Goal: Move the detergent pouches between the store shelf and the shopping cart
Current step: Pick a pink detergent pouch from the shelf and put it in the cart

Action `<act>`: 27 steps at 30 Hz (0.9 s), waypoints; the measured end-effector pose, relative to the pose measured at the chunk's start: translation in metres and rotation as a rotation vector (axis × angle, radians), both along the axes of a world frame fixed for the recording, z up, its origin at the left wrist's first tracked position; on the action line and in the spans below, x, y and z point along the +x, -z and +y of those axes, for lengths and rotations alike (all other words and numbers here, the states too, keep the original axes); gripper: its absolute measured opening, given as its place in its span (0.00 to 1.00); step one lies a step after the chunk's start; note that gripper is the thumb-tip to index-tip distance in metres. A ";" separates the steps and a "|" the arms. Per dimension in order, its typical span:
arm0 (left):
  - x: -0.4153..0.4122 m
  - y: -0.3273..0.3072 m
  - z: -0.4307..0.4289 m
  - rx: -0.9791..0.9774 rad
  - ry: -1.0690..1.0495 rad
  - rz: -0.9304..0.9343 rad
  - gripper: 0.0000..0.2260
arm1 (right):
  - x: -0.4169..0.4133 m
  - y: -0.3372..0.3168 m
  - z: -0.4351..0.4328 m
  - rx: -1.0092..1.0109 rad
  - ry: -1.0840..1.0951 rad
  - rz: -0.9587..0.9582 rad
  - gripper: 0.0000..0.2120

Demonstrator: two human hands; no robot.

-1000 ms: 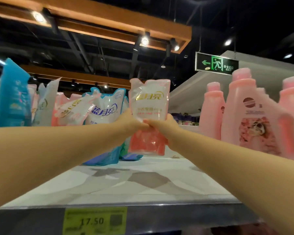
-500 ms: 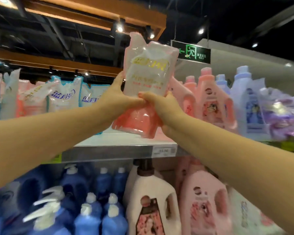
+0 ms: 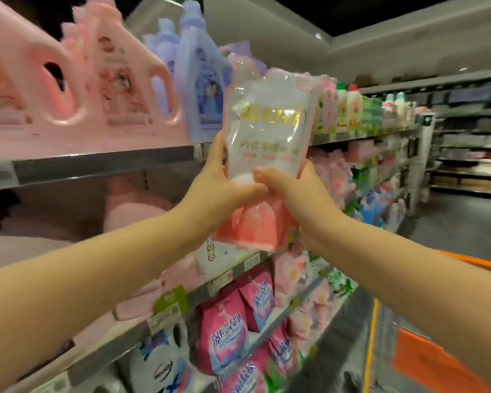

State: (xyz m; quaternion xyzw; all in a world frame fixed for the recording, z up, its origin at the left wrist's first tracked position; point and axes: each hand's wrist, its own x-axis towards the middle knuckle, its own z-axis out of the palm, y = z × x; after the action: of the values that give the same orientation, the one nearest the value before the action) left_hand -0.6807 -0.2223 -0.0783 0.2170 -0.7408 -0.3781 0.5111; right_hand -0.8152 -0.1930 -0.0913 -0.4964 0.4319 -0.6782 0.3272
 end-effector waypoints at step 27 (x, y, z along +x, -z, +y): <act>-0.446 0.509 -0.006 0.863 0.323 -0.699 0.42 | -0.381 0.525 0.047 0.995 0.685 -0.466 0.32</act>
State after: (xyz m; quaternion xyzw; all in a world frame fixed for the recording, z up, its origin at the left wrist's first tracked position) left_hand -1.1266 -0.2283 -0.5874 0.4021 -0.6680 -0.6250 0.0370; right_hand -1.1962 -0.1460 -0.6161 0.0410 0.7463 -0.5528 0.3684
